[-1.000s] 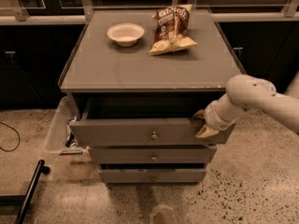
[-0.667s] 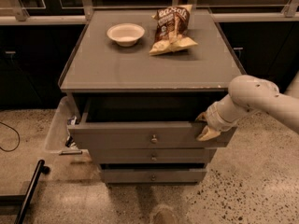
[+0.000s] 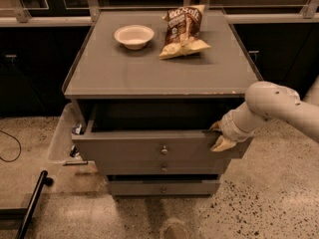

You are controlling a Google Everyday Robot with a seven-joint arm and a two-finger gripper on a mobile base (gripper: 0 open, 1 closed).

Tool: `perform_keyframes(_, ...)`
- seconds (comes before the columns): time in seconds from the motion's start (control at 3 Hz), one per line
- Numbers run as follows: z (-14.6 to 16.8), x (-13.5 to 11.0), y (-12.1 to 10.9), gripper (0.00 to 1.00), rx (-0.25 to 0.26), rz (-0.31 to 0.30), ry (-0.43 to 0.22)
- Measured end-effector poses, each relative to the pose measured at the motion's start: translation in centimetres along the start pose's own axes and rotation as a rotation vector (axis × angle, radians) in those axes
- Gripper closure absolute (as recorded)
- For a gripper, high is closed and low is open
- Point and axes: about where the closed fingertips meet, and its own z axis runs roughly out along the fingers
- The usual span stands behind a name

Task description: Open top drawer

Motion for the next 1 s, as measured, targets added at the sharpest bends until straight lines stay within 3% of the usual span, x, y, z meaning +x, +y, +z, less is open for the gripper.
perform_keyframes(0.67, 0.00, -0.04, 0.06, 0.36, 0.000, 0.000, 0.000)
perform_keyframes(1.0, 0.09, 0.36, 0.97, 0.13, -0.041, 0.022, -0.025)
